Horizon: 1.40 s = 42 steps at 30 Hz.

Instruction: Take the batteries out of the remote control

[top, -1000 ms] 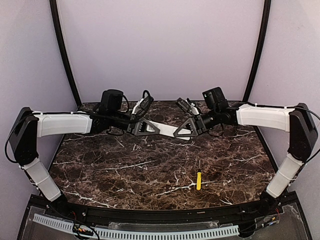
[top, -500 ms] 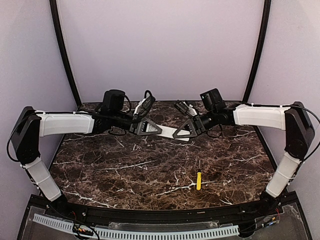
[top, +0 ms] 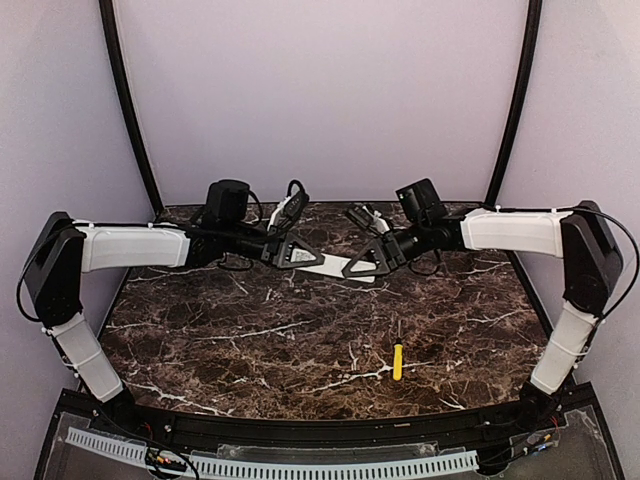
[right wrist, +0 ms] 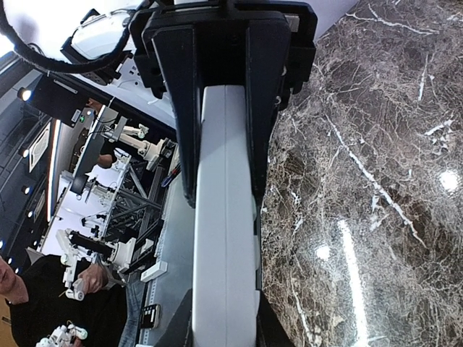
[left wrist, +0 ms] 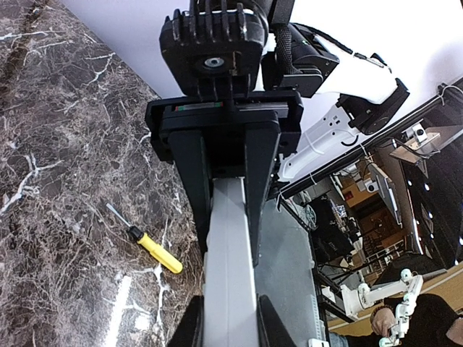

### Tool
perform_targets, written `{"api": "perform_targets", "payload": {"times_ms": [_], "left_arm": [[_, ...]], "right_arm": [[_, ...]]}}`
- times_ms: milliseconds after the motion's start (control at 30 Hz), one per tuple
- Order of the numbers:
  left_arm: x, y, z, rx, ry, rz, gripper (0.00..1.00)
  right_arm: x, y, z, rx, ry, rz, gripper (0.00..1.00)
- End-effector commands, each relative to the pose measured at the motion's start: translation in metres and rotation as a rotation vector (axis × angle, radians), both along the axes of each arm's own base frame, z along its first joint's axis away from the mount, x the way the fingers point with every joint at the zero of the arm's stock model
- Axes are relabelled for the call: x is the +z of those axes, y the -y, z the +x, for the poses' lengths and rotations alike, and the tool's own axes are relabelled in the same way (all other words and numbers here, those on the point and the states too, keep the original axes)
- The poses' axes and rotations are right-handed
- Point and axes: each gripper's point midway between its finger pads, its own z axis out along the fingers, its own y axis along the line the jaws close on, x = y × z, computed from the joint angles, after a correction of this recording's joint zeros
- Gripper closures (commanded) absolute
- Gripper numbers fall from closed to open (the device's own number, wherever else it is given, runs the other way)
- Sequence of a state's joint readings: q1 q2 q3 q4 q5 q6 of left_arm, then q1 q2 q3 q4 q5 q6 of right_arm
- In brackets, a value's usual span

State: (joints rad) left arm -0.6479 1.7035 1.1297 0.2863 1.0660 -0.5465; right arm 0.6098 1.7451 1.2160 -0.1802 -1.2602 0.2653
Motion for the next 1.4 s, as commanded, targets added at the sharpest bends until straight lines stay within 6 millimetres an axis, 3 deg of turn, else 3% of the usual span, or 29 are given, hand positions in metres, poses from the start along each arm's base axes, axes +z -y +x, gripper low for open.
{"api": "perform_targets", "payload": {"times_ms": [0, 167, 367, 500, 800, 967, 1200, 1367], "left_arm": [[-0.003, 0.004, -0.004, -0.003, 0.021, -0.001, 0.99], [-0.007, 0.001, -0.003, 0.022, -0.002, 0.020, 0.99], [-0.010, -0.007, 0.000, 0.081, 0.003, 0.080, 1.00], [-0.006, -0.014, 0.002, 0.114, 0.004, 0.074, 1.00], [0.001, -0.033, 0.030, 0.223, -0.066, 0.009, 1.00], [-0.007, -0.035, 0.045, 0.252, -0.121, 0.012, 1.00], [-0.019, -0.036, 0.065, 0.285, -0.187, 0.019, 1.00], [-0.025, -0.040, 0.071, 0.308, -0.175, 0.045, 1.00]], "right_arm": [[0.004, -0.008, 0.010, -0.025, -0.002, -0.013, 0.82], [0.011, -0.010, 0.018, -0.058, 0.037, -0.016, 0.33], [0.016, -0.008, 0.041, -0.147, 0.070, -0.037, 0.06], [0.015, 0.001, 0.066, -0.286, 0.056, -0.097, 0.05], [0.038, 0.033, 0.083, -0.459, 0.082, -0.107, 0.06], [0.033, 0.038, 0.084, -0.501, 0.062, -0.133, 0.06], [0.010, 0.047, 0.097, -0.599, 0.010, -0.238, 0.01], [0.008, 0.056, 0.102, -0.673, 0.034, -0.269, 0.01]]}}
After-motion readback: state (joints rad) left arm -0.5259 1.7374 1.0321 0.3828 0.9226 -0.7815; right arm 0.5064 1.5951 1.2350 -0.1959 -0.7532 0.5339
